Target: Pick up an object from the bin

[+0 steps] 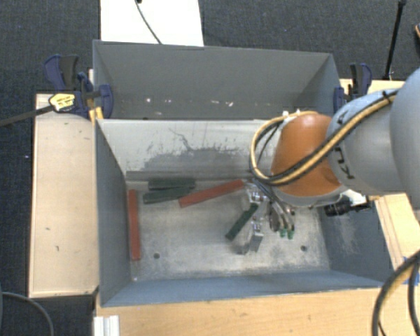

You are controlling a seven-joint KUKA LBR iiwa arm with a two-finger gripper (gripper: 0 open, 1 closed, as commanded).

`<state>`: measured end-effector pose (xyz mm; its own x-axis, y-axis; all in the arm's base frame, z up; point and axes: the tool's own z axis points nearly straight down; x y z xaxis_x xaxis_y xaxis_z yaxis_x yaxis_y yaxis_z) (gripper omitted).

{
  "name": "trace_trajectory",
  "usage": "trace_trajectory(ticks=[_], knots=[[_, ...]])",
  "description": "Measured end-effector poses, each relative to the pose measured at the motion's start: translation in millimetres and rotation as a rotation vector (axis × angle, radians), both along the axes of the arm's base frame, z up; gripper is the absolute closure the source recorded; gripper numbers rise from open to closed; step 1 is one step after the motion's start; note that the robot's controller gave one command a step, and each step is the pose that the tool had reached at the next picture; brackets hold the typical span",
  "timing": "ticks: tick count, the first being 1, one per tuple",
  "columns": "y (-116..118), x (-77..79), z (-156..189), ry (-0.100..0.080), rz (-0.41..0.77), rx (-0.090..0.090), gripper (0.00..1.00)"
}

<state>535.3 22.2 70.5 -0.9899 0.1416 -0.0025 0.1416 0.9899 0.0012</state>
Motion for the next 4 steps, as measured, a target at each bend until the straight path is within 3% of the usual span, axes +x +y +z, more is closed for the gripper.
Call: trace_trajectory(ticks=[1, 2, 3, 4], knots=[[-0.4, 0.8, 1.2, -0.002, -0.002, 0.0, 1.0], [18.8, 28.8, 137.4, -0.007, 0.293, -0.001, 1.0], [18.3, 27.2, 134.2, 0.0, 0.291, -0.001, 0.0], [27.2, -0.3, -4.7, 0.009, 0.264, 0.001, 0.0]])
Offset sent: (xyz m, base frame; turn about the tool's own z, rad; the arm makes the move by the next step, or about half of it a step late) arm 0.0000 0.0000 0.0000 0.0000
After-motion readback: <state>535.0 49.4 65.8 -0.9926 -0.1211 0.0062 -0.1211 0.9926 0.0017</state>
